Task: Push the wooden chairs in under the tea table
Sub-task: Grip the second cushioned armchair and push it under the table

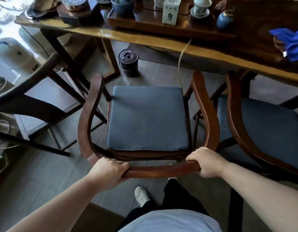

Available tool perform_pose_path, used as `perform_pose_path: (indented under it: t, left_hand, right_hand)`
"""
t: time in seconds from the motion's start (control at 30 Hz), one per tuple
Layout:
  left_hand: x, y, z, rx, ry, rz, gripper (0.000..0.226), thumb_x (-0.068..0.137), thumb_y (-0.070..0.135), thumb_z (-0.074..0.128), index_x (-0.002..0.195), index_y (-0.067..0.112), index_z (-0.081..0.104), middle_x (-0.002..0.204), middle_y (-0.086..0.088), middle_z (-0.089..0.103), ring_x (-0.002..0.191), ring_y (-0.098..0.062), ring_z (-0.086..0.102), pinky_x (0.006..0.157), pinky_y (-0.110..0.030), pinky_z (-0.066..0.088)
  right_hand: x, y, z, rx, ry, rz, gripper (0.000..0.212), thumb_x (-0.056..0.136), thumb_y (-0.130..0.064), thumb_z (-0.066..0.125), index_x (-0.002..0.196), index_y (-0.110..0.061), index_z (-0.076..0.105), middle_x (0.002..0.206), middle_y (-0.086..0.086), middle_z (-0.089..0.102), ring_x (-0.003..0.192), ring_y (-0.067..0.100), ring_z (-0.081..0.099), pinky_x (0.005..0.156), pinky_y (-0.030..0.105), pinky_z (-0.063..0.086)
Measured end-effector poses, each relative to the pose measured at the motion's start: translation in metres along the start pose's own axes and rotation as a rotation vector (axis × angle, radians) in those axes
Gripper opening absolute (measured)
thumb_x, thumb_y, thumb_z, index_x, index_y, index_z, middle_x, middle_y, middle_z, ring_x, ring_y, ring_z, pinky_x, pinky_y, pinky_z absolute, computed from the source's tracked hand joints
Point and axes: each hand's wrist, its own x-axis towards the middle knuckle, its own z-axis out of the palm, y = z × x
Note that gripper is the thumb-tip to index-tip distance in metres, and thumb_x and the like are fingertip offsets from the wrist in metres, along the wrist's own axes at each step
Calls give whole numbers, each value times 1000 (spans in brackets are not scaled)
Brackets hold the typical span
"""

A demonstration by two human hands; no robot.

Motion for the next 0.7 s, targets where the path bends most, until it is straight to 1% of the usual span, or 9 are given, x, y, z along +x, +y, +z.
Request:
perform_pose_path:
  t: [0.07,0.13,0.23,0.3,0.37,0.43,0.53,0.63,0.7]
  left_hand:
    - [1,-2,-2,1,1,32,32,82,56,45,86,31,63,70,15,66,59,-9,63,49,-25,51]
    - [3,-6,-4,0,-11,45,32,81,56,46,88,30,63,72,14,67,62,-11,64,51,-26,52]
    - [10,-15,-5,4,-55,48,33,80,55,48,94,30,63,80,13,69,69,-13,66,55,-29,54]
    - [15,-22,-10,26,-88,36,29,78,55,57,94,31,63,79,15,69,68,-11,66,55,-27,54]
    - [18,-30,-19,46,-94,29,28,70,53,71,89,34,64,73,17,67,61,-6,64,49,-21,50]
    - [20,-38,-29,58,-103,16,31,62,51,79,85,35,66,69,19,66,56,-4,61,45,-19,45]
    - [24,-54,-40,46,-84,-2,34,57,49,83,84,37,66,68,21,65,56,-4,61,44,-18,44]
    - [27,-73,-46,44,-79,-41,34,60,49,83,87,40,64,70,22,64,62,-5,63,48,-22,48]
    - [30,-82,-51,53,-80,-100,35,60,49,84,87,41,63,72,23,64,65,-6,63,51,-23,49]
  right_hand:
    - [-7,-6,5,22,-1,29,39,69,-31,54,105,-28,69,106,-9,70,101,17,62,98,33,42]
    - [-10,-10,7,43,1,46,45,66,-32,49,106,-27,69,107,-8,70,102,17,61,99,33,40]
    - [-10,-10,6,67,37,52,46,66,-35,47,106,-26,70,107,-7,70,102,17,61,99,33,39]
    - [-6,-10,5,74,46,47,42,69,-35,51,105,-26,69,108,-7,70,101,18,61,98,34,39]
    - [1,-11,5,83,64,50,34,72,-33,57,103,-27,69,105,-7,71,99,18,62,96,35,40]
    - [9,-15,8,73,100,52,27,73,-33,61,98,-27,68,100,-7,71,97,18,63,94,37,41]
    - [24,-22,12,70,139,58,25,74,-38,61,96,-27,67,98,-6,70,96,20,63,91,38,41]
    - [39,-32,10,101,159,82,21,74,-31,63,95,-27,66,97,-5,69,95,22,62,90,36,39]
    - [48,-36,7,105,166,93,20,75,-31,65,94,-27,66,96,-5,69,95,22,62,90,37,38]
